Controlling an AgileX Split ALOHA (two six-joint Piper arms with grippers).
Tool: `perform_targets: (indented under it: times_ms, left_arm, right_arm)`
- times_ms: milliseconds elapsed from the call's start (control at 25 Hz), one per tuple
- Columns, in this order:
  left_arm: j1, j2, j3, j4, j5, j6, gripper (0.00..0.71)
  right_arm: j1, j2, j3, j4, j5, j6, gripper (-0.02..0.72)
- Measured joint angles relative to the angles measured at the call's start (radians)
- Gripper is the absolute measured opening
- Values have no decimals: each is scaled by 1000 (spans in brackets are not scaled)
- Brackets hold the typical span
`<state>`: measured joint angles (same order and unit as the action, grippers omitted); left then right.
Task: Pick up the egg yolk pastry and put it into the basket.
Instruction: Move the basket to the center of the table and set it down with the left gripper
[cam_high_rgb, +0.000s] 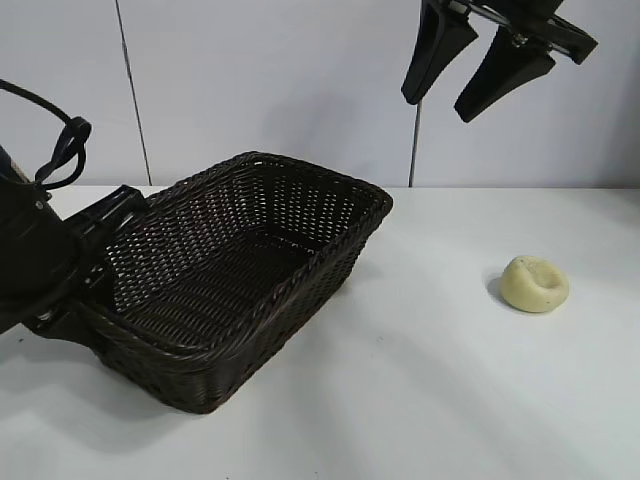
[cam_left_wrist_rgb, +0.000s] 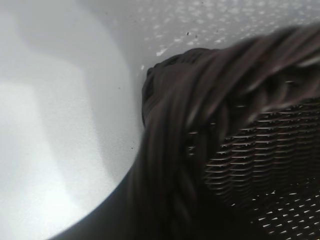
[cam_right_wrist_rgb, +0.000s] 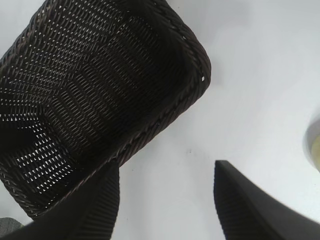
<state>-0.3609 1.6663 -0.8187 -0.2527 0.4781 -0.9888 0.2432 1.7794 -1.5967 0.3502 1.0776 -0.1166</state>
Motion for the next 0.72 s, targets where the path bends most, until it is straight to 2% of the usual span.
perform_targets:
  times_ms: [160,440,720]
  left_arm:
    - [33,-5,-50,-23,78,133,103]
    - [79,-5,-146,-199,151,429,103]
    - [136,-5,-201,-213,244,583,103]
  right_arm:
    - [0,0,0,0,0,0,413]
    - [0,0,0,-1,0,0,413]
    - [0,0,0,-1,0,0,413]
